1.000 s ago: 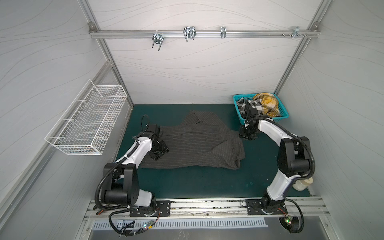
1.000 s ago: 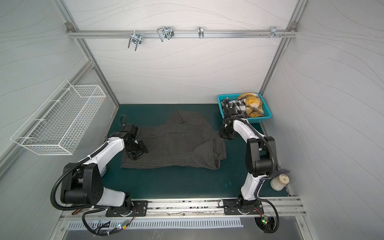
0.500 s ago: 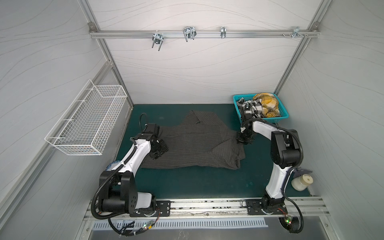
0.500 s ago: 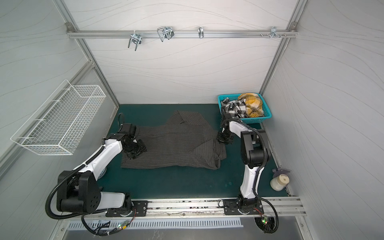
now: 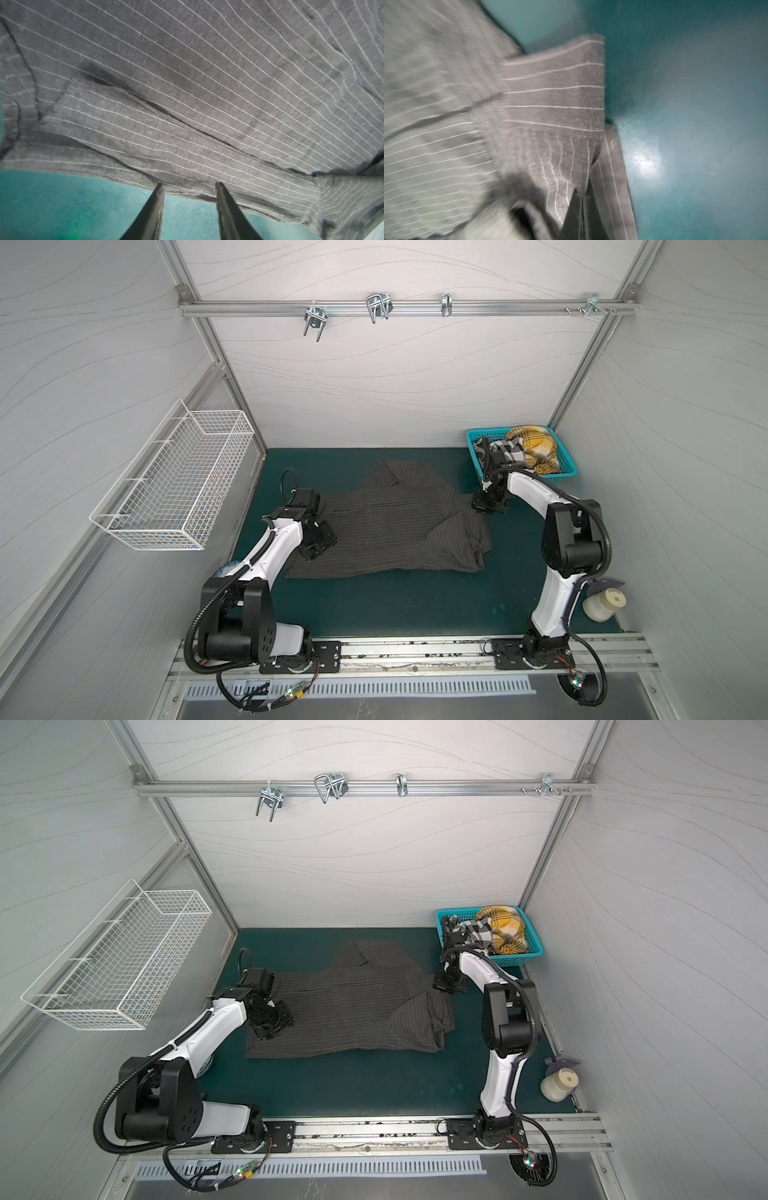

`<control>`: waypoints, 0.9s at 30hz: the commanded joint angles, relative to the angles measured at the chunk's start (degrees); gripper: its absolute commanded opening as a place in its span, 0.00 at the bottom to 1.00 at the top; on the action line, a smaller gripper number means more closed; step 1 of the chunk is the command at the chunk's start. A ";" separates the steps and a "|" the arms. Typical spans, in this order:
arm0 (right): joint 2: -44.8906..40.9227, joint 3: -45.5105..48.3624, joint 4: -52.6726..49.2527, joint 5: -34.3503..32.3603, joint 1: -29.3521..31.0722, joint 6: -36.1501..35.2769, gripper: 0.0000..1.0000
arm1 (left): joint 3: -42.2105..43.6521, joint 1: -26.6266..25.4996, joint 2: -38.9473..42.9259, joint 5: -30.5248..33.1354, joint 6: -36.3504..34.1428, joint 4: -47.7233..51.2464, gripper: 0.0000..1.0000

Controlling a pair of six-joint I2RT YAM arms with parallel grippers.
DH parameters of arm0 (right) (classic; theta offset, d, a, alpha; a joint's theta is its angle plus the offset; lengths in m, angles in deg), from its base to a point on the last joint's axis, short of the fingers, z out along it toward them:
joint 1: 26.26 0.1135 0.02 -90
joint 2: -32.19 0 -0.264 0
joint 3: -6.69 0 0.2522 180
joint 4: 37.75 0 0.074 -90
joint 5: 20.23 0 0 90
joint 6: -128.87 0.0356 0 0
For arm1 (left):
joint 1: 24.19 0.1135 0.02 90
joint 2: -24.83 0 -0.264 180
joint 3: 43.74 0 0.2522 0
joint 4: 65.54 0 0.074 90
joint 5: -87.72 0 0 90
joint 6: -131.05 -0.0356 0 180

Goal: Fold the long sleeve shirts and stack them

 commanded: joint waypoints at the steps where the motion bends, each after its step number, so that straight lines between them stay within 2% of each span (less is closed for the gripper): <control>1: -6.33 -6.88 -5.04 -3.55 1.51 -1.02 0.00 | -0.36 -0.12 -0.59 1.25 -1.25 -0.71 0.42; 8: -9.44 -20.01 -9.06 -5.27 3.80 -1.26 0.00 | -1.52 -0.12 1.11 1.07 -1.45 0.70 0.44; 14: -8.94 -25.39 -8.35 -1.68 7.73 -2.75 0.00 | -3.13 -0.12 3.22 -1.91 0.64 1.74 0.49; 19: -5.98 -26.00 -6.30 -0.13 17.06 -6.95 0.00 | -4.03 -0.13 5.88 -6.29 3.84 0.79 0.53; 23: -2.31 -25.20 -6.52 -5.28 25.39 -7.23 0.00 | -2.66 -0.11 6.23 -9.99 5.01 -2.10 0.54; 27: -0.99 -23.64 -5.75 -8.82 30.85 -6.82 0.00 | -1.68 -0.13 5.98 -12.63 5.64 -4.27 0.54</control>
